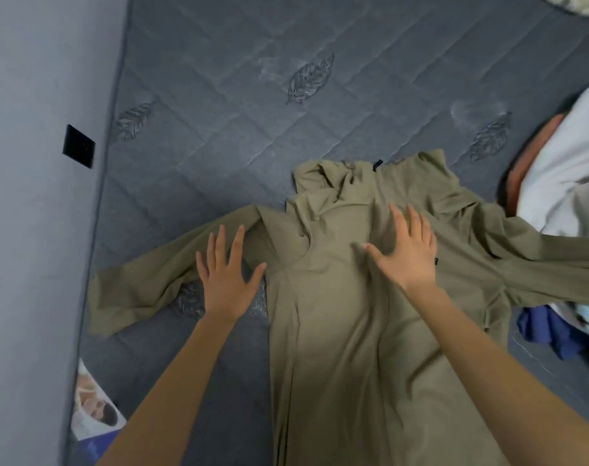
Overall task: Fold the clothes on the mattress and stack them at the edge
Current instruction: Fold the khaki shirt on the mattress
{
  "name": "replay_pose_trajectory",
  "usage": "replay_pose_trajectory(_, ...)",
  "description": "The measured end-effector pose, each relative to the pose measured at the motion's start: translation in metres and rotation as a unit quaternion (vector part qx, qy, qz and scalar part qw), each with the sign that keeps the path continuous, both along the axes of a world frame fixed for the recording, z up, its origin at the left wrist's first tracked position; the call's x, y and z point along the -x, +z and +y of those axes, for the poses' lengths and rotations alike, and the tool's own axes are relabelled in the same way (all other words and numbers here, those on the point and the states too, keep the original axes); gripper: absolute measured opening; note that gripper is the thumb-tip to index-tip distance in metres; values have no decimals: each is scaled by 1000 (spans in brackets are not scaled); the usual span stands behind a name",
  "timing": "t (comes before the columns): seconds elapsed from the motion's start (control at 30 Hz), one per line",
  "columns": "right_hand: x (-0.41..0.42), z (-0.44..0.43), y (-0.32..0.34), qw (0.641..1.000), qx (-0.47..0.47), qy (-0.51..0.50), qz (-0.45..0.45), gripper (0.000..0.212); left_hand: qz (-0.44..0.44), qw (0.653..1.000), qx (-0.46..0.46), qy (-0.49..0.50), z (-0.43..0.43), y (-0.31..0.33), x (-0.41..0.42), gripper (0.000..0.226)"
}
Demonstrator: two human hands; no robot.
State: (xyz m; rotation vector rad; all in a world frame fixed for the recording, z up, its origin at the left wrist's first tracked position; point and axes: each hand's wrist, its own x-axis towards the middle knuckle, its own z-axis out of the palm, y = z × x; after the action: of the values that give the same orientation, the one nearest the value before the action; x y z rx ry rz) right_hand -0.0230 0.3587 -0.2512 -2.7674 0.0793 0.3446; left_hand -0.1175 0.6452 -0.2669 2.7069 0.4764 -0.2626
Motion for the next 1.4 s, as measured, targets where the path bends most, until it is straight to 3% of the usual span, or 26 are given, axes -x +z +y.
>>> replay_pose_trajectory(0.2, -52, -36, -2, 998, -41, -38, -6, 92, -45, 995, 71, 47, -29, -10, -57, 74)
replay_pose_trajectory(0.43, -42, -7, -1, 998, -36, 52, -3, 92, -37, 995, 48, 83, -9, -18, -47, 68)
replay_pose_trajectory(0.63, -23, 66, -5, 988, -57, 141, 6, 91, -25, 994, -19, 104, 58, -14, -4, 65)
replay_pose_trajectory(0.8, -11, 128, -13, 975, -91, 203, 22, 82, -14, 973, -53, 225, 126, -13, 43, 54)
replay_pose_trajectory(1.0, -5, 183, -23, 970, -157, 173, 72, 78, 22, 952, -53, 300, 199, -16, 90, 50)
replay_pose_trajectory(1.1, -5, 195, -27, 969, -184, 128, 105, 70, 14, 957, 30, 288, 219, -19, 98, 50)
replay_pose_trajectory(1.3, -12, 210, -33, 982, -132, 108, 77, 35, -5, 945, 98, 311, 229, -21, 93, 35)
replay_pose_trajectory(1.4, -11, 216, -31, 984, -118, 109, 77, 23, 5, 948, 129, 291, 236, -19, 92, 48)
